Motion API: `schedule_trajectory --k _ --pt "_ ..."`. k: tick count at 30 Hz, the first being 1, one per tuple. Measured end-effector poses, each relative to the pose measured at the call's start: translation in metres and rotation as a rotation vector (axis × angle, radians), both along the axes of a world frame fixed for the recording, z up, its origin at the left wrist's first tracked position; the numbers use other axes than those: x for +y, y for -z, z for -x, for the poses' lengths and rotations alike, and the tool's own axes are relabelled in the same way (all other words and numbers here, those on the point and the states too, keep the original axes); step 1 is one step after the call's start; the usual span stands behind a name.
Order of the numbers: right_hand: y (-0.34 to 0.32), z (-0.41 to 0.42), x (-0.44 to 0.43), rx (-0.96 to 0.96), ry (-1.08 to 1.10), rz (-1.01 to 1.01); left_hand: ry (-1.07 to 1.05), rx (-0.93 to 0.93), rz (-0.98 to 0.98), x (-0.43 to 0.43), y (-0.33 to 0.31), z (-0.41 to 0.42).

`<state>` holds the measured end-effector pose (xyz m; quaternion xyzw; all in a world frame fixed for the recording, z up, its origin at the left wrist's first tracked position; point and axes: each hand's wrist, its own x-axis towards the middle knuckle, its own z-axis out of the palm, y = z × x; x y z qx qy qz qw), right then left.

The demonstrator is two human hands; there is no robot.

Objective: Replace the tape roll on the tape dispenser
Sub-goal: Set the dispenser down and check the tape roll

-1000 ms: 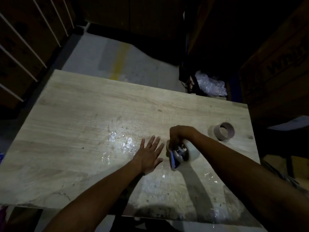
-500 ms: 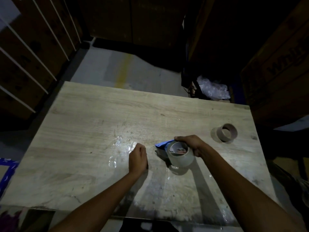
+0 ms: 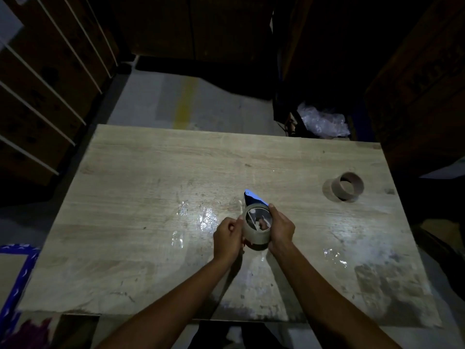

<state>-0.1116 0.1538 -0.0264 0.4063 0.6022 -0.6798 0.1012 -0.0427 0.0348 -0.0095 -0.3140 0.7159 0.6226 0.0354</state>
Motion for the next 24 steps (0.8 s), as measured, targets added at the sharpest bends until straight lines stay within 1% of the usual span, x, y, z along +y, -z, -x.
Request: schedule_trajectory --k 4,7,9,16,21,24 --pt "0.008 -0.018 -0.014 0.072 0.017 -0.034 0.068 -0.066 0.045 -0.013 0.011 0.002" --pt "0.013 -0.025 -0.018 0.074 0.02 -0.038 0.082 -0.081 0.134 -0.014 0.01 0.005" --pt "0.015 -0.028 -0.018 0.091 -0.012 -0.079 0.112 -0.073 0.198 -0.013 0.007 0.006" --pt "0.008 -0.029 -0.012 0.132 -0.254 -0.391 0.205 -0.087 0.307 -0.014 0.015 0.007" --pt "0.005 -0.025 0.004 0.228 -0.518 -0.677 0.215 -0.066 0.312 -0.011 0.011 0.008" --pt "0.0 -0.021 0.011 0.218 -0.6 -0.724 0.226 -0.07 0.321 -0.011 0.008 0.009"
